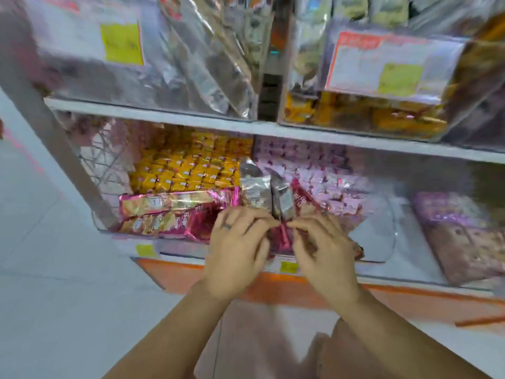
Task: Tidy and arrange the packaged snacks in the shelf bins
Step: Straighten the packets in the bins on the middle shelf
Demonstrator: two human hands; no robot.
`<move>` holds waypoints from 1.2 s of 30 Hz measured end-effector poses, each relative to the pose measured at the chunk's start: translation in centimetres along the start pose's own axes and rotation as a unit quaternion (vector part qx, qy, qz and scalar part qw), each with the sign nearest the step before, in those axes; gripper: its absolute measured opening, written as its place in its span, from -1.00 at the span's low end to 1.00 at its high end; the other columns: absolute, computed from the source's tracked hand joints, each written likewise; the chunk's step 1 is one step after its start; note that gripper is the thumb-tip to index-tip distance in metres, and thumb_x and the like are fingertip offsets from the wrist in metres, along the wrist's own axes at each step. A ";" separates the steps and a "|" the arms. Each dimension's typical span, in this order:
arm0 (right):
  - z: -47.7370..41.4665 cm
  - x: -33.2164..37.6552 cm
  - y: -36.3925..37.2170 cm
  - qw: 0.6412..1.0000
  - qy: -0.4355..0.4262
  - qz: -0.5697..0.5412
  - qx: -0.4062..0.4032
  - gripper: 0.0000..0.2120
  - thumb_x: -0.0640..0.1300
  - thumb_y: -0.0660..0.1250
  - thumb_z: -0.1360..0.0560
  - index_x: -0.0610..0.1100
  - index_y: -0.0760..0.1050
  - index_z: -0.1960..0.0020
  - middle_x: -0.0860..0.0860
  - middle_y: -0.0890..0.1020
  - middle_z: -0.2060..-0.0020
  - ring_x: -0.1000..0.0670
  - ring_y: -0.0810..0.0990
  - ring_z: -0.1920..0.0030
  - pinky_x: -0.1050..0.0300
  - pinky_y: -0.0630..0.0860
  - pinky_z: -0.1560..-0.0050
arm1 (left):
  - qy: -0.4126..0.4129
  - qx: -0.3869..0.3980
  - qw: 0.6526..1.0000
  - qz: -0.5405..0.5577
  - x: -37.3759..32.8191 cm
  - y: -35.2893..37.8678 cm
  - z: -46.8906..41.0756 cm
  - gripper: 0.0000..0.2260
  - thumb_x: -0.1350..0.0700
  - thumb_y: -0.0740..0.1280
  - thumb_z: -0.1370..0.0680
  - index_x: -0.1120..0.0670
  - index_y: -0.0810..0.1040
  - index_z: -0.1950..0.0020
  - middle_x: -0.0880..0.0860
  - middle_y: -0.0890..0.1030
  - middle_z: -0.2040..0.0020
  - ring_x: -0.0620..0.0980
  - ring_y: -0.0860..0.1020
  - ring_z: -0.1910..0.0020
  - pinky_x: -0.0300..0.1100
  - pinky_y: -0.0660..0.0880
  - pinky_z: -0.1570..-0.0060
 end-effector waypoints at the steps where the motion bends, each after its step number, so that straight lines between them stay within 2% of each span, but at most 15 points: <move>1: 0.8 -0.4 0.5 1.000 -0.002 -0.003 -0.014 -0.81 -0.19 0.23 -0.48 -0.19 0.62 0.09 -0.03 0.64 0.13 -0.07 0.56 0.05 0.18 0.39 -0.11 | 0.003 -0.012 1.000 0.003 0.1 0.6 0.7 -0.77 0.20 0.20 -0.47 0.01 0.47 -0.09 0.01 0.57 -0.02 0.07 0.52 0.04 -0.07 0.32 -0.08; 5: 2.3 -1.4 1.3 0.999 0.002 -0.025 -0.048 -0.80 -0.20 0.22 -0.48 -0.19 0.62 0.08 -0.04 0.63 0.12 -0.03 0.54 0.07 0.27 0.36 -0.09 | 0.001 -0.040 0.999 -0.003 0.4 1.5 1.9 -0.73 0.21 0.21 -0.47 0.04 0.51 -0.14 0.04 0.59 -0.04 0.06 0.52 0.00 -0.03 0.35 -0.11; 7: 2.4 -1.4 1.2 0.998 -0.001 -0.033 -0.049 -0.81 -0.20 0.23 -0.48 -0.18 0.61 0.07 -0.02 0.62 0.12 0.01 0.52 0.07 0.32 0.36 -0.05 | -0.008 -0.030 0.999 -0.017 0.1 1.4 2.0 -0.72 0.19 0.20 -0.47 0.06 0.54 -0.14 0.03 0.58 -0.05 0.05 0.52 -0.02 -0.01 0.35 -0.16; 10: 2.2 -1.2 0.6 0.998 0.006 -0.063 -0.026 -0.84 -0.20 0.26 -0.47 -0.15 0.61 0.05 0.02 0.60 0.12 0.05 0.54 0.08 0.26 0.43 0.04 | -0.038 -0.002 0.998 -0.045 -0.7 0.9 1.8 -0.72 0.16 0.17 -0.47 0.07 0.57 -0.11 0.00 0.58 -0.03 0.04 0.53 -0.01 -0.04 0.32 -0.19; 13: 1.7 -0.8 -1.0 0.996 0.009 -0.088 -0.013 -0.84 -0.21 0.30 -0.45 -0.12 0.61 0.02 0.08 0.59 0.11 0.09 0.55 0.10 0.24 0.48 0.08 | -0.061 0.003 0.996 -0.063 -2.2 0.0 1.4 -0.72 0.13 0.15 -0.47 0.05 0.57 -0.09 -0.03 0.57 -0.03 0.02 0.52 -0.01 -0.09 0.30 -0.16; 17: 0.7 0.1 -4.4 0.994 -0.014 -0.102 -0.020 -0.86 -0.22 0.32 -0.47 -0.06 0.59 0.02 0.17 0.53 0.16 0.19 0.47 0.16 0.29 0.45 0.19 | -0.056 -0.027 0.995 -0.078 -5.3 -2.1 0.0 -0.75 0.11 0.16 -0.48 0.03 0.57 -0.07 -0.03 0.58 0.00 0.03 0.53 0.02 -0.15 0.27 -0.08; 22: -0.8 2.4 -8.5 0.993 -0.031 -0.103 -0.048 -0.84 -0.23 0.31 -0.47 -0.08 0.60 -0.01 0.08 0.61 0.09 0.09 0.53 0.08 0.20 0.45 0.08 | -0.022 -0.056 0.993 -0.098 -8.7 -5.8 -2.2 -0.73 0.10 0.14 -0.49 0.04 0.58 -0.07 -0.02 0.59 0.00 0.04 0.54 0.02 -0.07 0.36 -0.09; 25: -1.9 4.4 -10.5 0.989 -0.055 -0.120 -0.063 -0.83 -0.23 0.31 -0.47 -0.08 0.59 -0.01 0.11 0.59 0.10 0.07 0.56 0.09 0.14 0.51 0.04 | -0.024 -0.080 0.991 -0.105 -9.4 -8.3 -3.0 -0.74 0.11 0.17 -0.51 0.03 0.58 -0.10 -0.03 0.60 -0.02 0.04 0.55 0.00 -0.06 0.37 -0.08; 30: -4.7 7.8 -13.2 0.987 -0.088 -0.113 -0.077 -0.84 -0.23 0.33 -0.48 -0.07 0.58 -0.02 0.17 0.52 0.15 0.11 0.51 0.15 0.16 0.49 0.09 | -0.029 -0.115 0.987 -0.110 -9.3 -12.6 -4.5 -0.77 0.20 0.29 -0.50 0.05 0.58 -0.13 -0.01 0.59 0.02 0.09 0.54 0.03 0.00 0.41 -0.02; 33: -6.9 9.7 -14.1 0.986 -0.115 -0.100 -0.072 -0.85 -0.21 0.32 -0.50 -0.09 0.58 -0.04 0.17 0.52 0.13 0.11 0.51 0.11 0.10 0.52 0.05 | -0.032 -0.123 0.985 -0.118 -8.7 -14.8 -5.7 -0.79 0.21 0.31 -0.51 0.06 0.58 -0.13 -0.01 0.59 -0.02 0.07 0.54 -0.02 -0.04 0.37 -0.03; 36: -8.9 11.0 -14.5 0.985 -0.134 -0.086 -0.064 -0.85 -0.21 0.31 -0.52 -0.09 0.57 -0.07 0.18 0.49 0.14 0.17 0.44 0.14 0.15 0.48 0.06 | -0.032 -0.118 0.985 -0.120 -7.8 -16.2 -7.0 -0.79 0.18 0.29 -0.53 0.06 0.56 -0.15 0.00 0.58 -0.06 0.07 0.52 -0.08 -0.01 0.42 -0.06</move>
Point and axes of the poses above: each hand's wrist, its own z-axis away from the middle knuckle, its own y-axis out of the palm, x = y × z, the point moved 4 cm from there along -z, towards the middle knuckle
